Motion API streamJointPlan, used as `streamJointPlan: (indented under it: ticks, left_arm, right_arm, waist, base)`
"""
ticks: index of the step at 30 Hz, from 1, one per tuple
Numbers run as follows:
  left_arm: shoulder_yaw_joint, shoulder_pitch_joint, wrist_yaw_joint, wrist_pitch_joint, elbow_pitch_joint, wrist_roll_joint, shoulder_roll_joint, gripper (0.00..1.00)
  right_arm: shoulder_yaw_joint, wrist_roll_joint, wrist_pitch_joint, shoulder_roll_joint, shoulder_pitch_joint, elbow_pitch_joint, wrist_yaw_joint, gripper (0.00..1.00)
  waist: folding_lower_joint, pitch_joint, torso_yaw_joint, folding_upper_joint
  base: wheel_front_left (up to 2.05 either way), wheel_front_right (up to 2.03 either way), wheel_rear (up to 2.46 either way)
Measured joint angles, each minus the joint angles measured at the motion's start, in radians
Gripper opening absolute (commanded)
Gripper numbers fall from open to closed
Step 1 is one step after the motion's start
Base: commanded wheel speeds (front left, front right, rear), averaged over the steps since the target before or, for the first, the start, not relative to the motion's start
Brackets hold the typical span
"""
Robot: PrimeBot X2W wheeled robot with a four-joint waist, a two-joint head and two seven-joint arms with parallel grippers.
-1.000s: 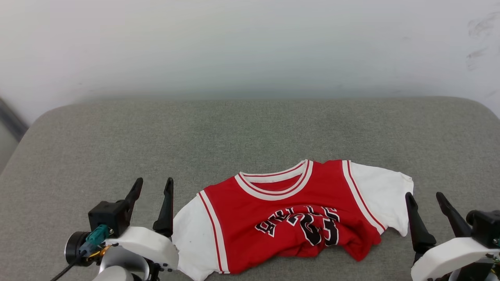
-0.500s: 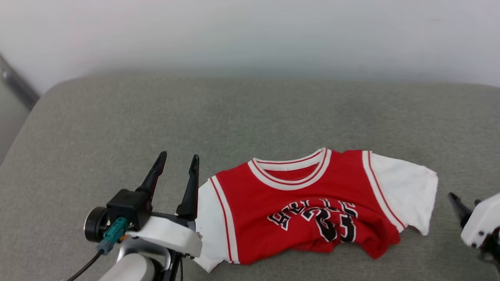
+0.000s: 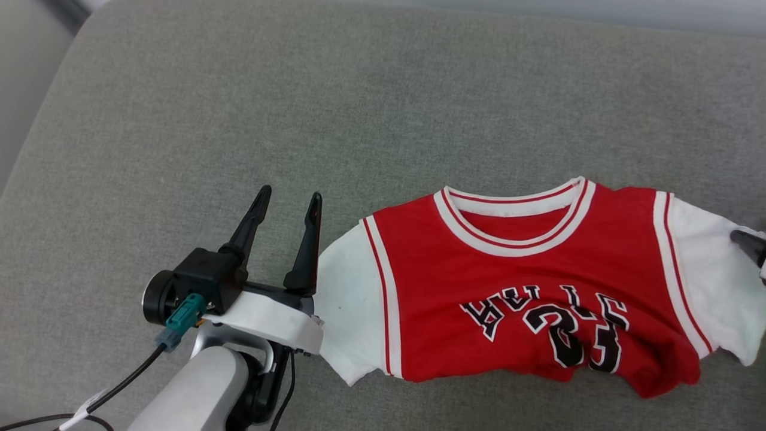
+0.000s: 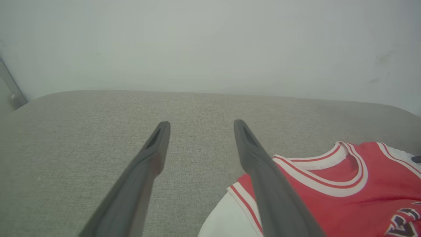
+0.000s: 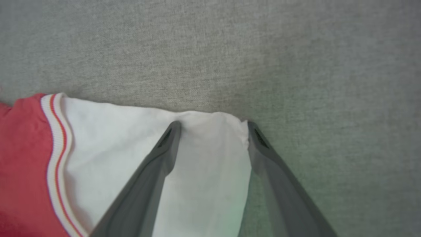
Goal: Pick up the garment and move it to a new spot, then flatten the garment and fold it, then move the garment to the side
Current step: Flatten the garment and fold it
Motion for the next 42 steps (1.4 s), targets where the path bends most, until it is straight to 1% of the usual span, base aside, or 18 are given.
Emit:
streamJointPlan:
  ticks: [2, 3, 4, 5, 9, 11, 12, 14, 15, 18, 21, 23, 26, 29, 32, 35, 38, 42]
  left_arm:
    - [0.011, -0.004, -0.01, 0.0, 0.012, 0.007, -0.007, 1.0]
    - [0.014, -0.004, -0.011, 0.0, 0.015, 0.008, -0.009, 1.0]
    - [0.014, -0.004, -0.011, 0.0, 0.015, 0.008, -0.009, 1.0]
    - [0.017, -0.004, -0.02, 0.0, 0.023, 0.01, -0.011, 1.0]
    - [0.024, -0.004, -0.031, -0.002, 0.041, 0.006, -0.01, 1.0]
    - [0.027, 0.001, -0.053, 0.021, 0.06, -0.02, 0.006, 1.0]
    - [0.027, 0.001, -0.053, 0.021, 0.06, -0.02, 0.006, 1.0]
    - [0.043, 0.007, -0.081, 0.072, 0.062, -0.059, 0.047, 1.0]
    - [0.052, 0.014, -0.109, 0.122, 0.063, -0.094, 0.091, 1.0]
    - [0.072, 0.024, -0.167, 0.218, 0.064, -0.165, 0.168, 1.0]
    - [0.061, 0.033, -0.217, 0.37, 0.062, -0.239, 0.238, 1.0]
    - [0.045, 0.043, -0.245, 0.483, 0.069, -0.289, 0.283, 1.0]
    - [0.029, 0.047, -0.268, 0.629, 0.083, -0.366, 0.327, 1.0]
    - [0.009, 0.06, -0.275, 0.737, 0.098, -0.422, 0.343, 1.0]
    - [-0.011, 0.06, -0.28, 0.795, 0.116, -0.443, 0.346, 1.0]
    - [-0.032, 0.035, -0.285, 0.832, 0.166, -0.442, 0.336, 1.0]
    - [-0.039, 0.012, -0.294, 0.837, 0.196, -0.435, 0.323, 1.0]
    - [-0.054, -0.031, -0.32, 0.857, 0.25, -0.434, 0.294, 1.0]
  right_arm:
    - [-0.018, -0.002, 0.034, 0.0, -0.024, 0.024, 0.0, 1.0]
    - [-0.022, -0.007, 0.043, 0.0, -0.026, 0.025, 0.0, 0.71]
    - [-0.022, -0.007, 0.043, 0.0, -0.026, 0.025, 0.0, 0.34]
    - [-0.03, -0.005, 0.058, 0.002, -0.035, 0.031, 0.0, 0.0]
    - [-0.011, 0.006, 0.048, 0.01, -0.036, 0.031, 0.0, 0.0]
    - [0.027, 0.012, 0.017, 0.02, -0.032, 0.031, -0.002, 0.0]
    - [0.027, 0.012, 0.017, 0.02, -0.032, 0.031, -0.002, 0.0]
    - [0.074, 0.022, -0.014, 0.031, -0.017, 0.016, -0.002, 0.0]
    - [0.105, 0.037, -0.025, 0.041, 0.003, -0.001, -0.002, 0.0]
    - [0.146, 0.054, -0.04, 0.047, 0.03, -0.044, 0.0, 0.0]
    - [0.173, 0.064, -0.042, 0.044, 0.064, -0.09, 0.0, 0.0]
    - [0.189, 0.073, -0.038, 0.045, 0.086, -0.119, 0.0, 0.0]
    - [0.203, 0.08, -0.029, 0.048, 0.105, -0.158, 0.0, 0.0]
    - [0.216, 0.082, -0.018, 0.058, 0.123, -0.193, 0.0, 0.0]
    - [0.228, 0.086, -0.011, 0.069, 0.128, -0.22, 0.0, 0.0]
    - [0.236, 0.093, -0.005, 0.079, 0.14, -0.238, 0.0, 0.0]
    - [0.238, 0.096, -0.005, 0.081, 0.14, -0.246, 0.0, 0.0]
    - [0.242, 0.099, -0.003, 0.083, 0.14, -0.248, 0.0, 0.0]
  waist:
    - [-0.0001, 0.029, 0.014, 0.0]
    - [-0.0001, 0.035, 0.016, 0.0]
    - [-0.0001, 0.035, 0.016, 0.0]
    - [-0.0001, 0.04, 0.017, 0.0]
    - [-0.0001, 0.033, 0.008, 0.0]
    - [0.0, 0.013, -0.005, 0.0]
    - [0.0, 0.013, -0.005, 0.0]
    - [0.0, -0.018, -0.023, 0.0]
    - [0.0, -0.043, -0.036, 0.0]
    - [0.0, -0.08, -0.062, 0.0]
    - [0.0, -0.11, -0.092, 0.0]
    - [0.0, -0.125, -0.113, 0.0]
    - [0.0, -0.139, -0.143, 0.0]
    - [0.0, -0.141, -0.169, 0.0]
    - [0.0, -0.13, -0.188, 0.0]
    - [0.0, -0.102, -0.201, 0.0]
    - [0.0, -0.086, -0.206, 0.0]
    - [-0.0001, -0.059, -0.216, 0.0]
  base:
    - [0.0, 0.0, 0.0]
    - [0.0, 0.0, 0.0]
    - [0.0, 0.0, 0.0]
    - [0.0, 0.0, 0.0]
    - [0.0, 0.0, 0.0]
    - [0.0, 0.0, 0.0]
    - [0.0, 0.0, 0.0]
    - [0.0, 0.0, 0.0]
    - [0.0, 0.0, 0.0]
    - [0.0, 0.0, 0.0]
    - [0.0, 0.0, 0.0]
    - [0.0, 0.0, 0.0]
    - [0.0, 0.0, 0.0]
    - [0.0, 0.0, 0.0]
    - [0.0, 0.0, 0.0]
    - [0.0, 0.0, 0.0]
    - [0.0, 0.0, 0.0]
    - [0.0, 0.0, 0.0]
